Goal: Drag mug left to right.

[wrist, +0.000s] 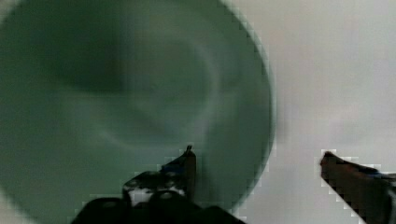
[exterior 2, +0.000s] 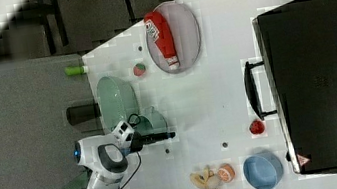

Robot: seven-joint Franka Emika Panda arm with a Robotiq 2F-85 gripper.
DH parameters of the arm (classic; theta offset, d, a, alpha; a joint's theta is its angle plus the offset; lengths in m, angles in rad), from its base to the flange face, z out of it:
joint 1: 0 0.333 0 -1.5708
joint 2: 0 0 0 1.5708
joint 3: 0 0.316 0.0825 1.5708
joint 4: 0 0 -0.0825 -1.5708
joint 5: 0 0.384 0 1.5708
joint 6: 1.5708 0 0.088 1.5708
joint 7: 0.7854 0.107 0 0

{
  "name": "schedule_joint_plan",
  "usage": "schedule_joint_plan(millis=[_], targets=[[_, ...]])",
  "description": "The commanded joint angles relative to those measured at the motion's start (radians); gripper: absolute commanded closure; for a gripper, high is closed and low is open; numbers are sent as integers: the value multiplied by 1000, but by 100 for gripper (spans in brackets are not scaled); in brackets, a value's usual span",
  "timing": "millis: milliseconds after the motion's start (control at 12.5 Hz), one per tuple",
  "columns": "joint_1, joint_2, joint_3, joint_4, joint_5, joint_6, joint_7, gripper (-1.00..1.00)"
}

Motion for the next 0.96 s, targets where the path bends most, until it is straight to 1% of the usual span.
schedule_joint_plan(millis=[80,320,400,720,960], targets=[[-13,-27,17,31,-28,18,46,-18],[-22,-27,16,25,-28,17,46,52],[-30,-28,16,23,-27,19,46,65],[-72,-41,18,6,-27,19,42,65],[-118,-46,18,-1,-27,19,21,65]])
